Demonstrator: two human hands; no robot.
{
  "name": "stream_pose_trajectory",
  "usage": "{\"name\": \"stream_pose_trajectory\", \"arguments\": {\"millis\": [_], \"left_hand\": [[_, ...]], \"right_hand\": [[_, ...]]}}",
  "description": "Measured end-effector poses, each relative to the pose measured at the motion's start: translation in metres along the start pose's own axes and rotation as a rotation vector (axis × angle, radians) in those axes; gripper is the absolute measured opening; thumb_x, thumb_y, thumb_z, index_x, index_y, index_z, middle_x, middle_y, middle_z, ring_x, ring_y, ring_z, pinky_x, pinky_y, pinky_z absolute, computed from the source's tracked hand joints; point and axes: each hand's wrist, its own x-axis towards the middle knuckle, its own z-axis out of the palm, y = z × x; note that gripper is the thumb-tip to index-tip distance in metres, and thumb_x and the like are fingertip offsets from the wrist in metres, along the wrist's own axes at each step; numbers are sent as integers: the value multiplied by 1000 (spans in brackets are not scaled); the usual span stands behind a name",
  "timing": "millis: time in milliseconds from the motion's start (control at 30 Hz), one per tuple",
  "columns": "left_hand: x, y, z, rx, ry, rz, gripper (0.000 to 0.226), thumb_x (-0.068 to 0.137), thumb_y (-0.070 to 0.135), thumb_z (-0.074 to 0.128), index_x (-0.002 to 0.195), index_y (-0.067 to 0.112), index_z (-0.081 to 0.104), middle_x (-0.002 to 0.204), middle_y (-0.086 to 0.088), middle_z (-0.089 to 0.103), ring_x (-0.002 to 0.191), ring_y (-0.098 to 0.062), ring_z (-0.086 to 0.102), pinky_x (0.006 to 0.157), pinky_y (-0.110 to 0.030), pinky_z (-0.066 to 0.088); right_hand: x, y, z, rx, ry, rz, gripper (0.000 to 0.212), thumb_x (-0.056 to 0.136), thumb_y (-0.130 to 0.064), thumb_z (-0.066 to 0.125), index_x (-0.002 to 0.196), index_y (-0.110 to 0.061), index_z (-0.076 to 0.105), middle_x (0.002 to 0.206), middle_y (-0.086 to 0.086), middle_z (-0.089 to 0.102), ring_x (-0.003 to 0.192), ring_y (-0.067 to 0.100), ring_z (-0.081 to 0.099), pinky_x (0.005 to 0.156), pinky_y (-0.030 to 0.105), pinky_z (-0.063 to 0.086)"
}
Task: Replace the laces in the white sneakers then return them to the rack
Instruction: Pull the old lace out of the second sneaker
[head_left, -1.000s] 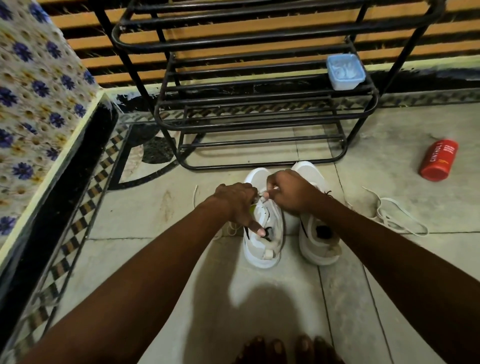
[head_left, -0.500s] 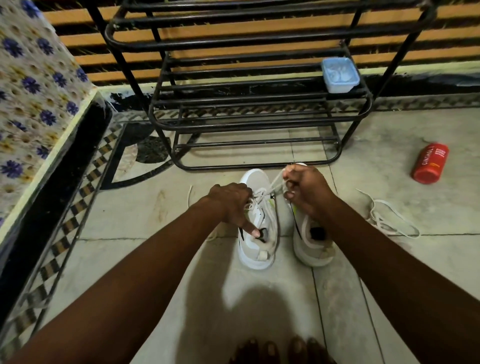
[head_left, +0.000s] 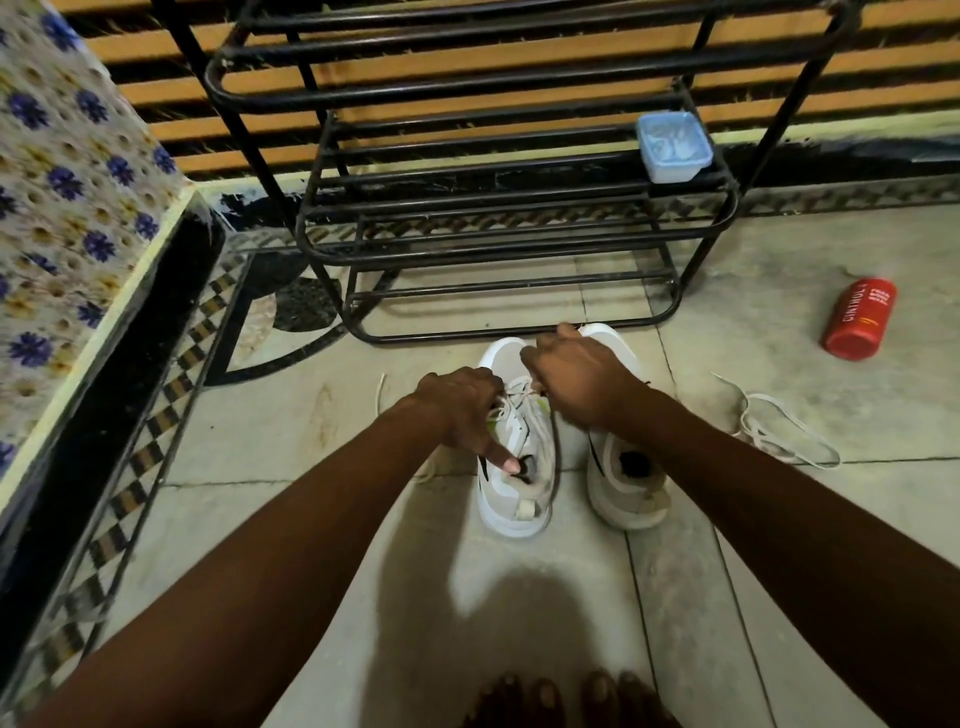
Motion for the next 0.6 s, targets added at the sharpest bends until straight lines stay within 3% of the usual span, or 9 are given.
{"name": "stream_pose_trajectory", "arguments": {"millis": [100,233,367,433,500,567,600], "left_hand": [[1,0,1,6,8,-5,114,52,92,71,142,26,46,142,6,50,134,-20,47,106,-45,44],[1,-1,3,-2,12,4,113,51,93,69,139,27,47,136,6,52,129,-21,49,101,-45,44],[1,0,0,5,1,-4,116,51,94,68,142,27,45,139,6,50,131,-21,48,103,-45,45],[2,0,-1,7,-8,-8,118,52,94,69,145,26,43,142,6,49,133,-21,48,105,-46,45],[1,0,-2,1,-14,-9,118,52,93,70,145,25,43,141,6,49,133,-21,48,105,-47,46],[1,0,-2,3,-11,-1,117,54,92,71,146,25,43,142,6,49,134,-21,47,106,-47,45],[0,0,-1,4,-10,2,117,54,91,71,147,25,42,143,6,49,135,-21,46,107,-47,45]], "right_hand": [[-4,3,-7,-101,-10,4,11,93,-17,57,104,-14,58,99,7,58,101,27,49,75,37,43],[-11,6,-16,-32,-139,-39,14,95,-22,53,97,-15,64,99,5,56,103,25,47,77,35,39],[-14,-14,-12,-91,174,36,9,84,-12,59,91,-18,61,116,3,49,109,25,42,84,40,35],[-15,-19,-15,136,407,213,16,82,-3,60,93,-15,61,124,3,51,117,25,42,92,44,36],[-12,-22,-21,628,591,392,12,88,7,53,93,-3,59,115,11,60,112,27,54,92,46,44],[-9,-23,-29,1305,690,531,13,99,7,44,90,3,52,90,20,63,82,31,65,71,44,56],[-8,-20,-30,1540,694,574,18,102,4,40,87,-1,48,82,19,59,67,27,61,57,38,54]]}}
